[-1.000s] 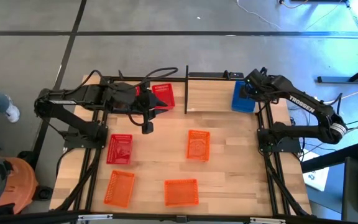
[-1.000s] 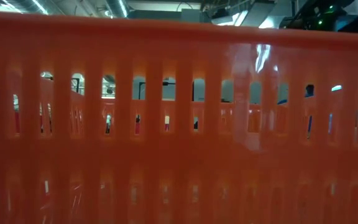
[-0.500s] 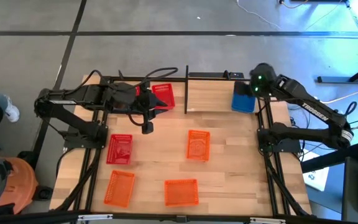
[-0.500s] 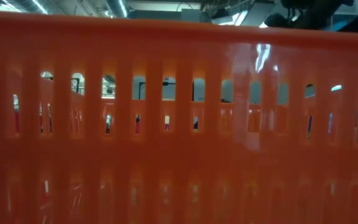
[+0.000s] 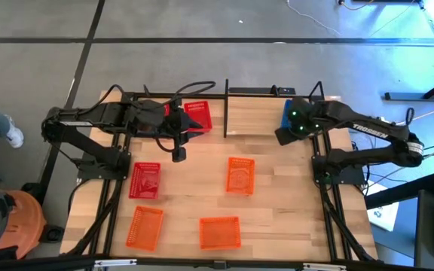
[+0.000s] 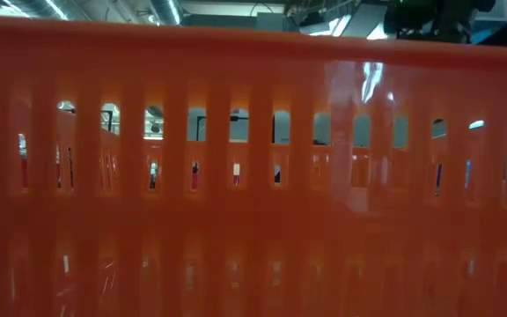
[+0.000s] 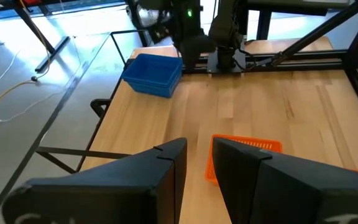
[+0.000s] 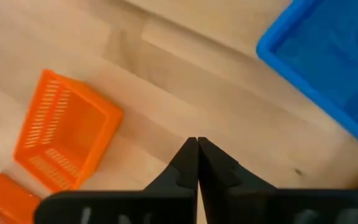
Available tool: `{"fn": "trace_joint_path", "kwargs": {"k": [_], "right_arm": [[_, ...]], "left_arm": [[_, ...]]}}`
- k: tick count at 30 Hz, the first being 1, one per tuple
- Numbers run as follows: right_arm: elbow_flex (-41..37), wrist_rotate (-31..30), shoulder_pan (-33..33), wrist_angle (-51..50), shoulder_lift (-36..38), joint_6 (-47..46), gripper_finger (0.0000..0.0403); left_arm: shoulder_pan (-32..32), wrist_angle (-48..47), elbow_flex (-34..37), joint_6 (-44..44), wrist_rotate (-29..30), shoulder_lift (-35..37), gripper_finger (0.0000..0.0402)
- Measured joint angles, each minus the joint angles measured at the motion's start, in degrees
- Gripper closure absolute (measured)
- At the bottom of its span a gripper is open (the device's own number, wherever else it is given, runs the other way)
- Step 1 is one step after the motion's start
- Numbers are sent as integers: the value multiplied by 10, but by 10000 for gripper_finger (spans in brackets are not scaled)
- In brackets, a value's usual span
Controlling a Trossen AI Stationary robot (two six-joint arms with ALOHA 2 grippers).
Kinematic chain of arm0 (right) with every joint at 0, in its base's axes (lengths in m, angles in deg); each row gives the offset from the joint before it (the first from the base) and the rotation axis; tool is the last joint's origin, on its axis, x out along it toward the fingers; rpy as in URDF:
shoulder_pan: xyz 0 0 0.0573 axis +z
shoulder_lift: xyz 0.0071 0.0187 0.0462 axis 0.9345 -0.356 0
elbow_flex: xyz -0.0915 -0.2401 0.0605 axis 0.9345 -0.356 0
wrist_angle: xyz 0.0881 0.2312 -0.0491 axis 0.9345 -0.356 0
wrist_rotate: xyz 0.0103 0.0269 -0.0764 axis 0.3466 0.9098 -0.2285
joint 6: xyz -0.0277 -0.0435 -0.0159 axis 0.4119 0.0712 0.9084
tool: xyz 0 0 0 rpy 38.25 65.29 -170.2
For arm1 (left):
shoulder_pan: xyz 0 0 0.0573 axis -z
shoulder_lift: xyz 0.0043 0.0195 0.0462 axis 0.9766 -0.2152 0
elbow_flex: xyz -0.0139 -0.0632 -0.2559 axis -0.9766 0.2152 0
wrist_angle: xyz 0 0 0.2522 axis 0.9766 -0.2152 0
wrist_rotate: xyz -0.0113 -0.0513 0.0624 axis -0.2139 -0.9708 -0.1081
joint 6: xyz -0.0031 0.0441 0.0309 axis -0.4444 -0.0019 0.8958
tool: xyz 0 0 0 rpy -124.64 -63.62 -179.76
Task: Stack baskets on shelf by color
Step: Put the bottom red basket on the shelf
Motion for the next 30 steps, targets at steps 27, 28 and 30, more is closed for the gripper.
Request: {"fn": "trace_joint_path", "kwargs": {"k": [27,28,30], "right_arm": [[-103,-207,-43,1,-25,-12,403],[-103,-214,-44,2,-25,-12,403],[-103,-228,-47,3,-25,-12,403]], "left_arm": [[0,1,0,-13,2,0,332],[0,1,0,-13,2,0,332],[0,1,0,-13,2,0,332]]}}
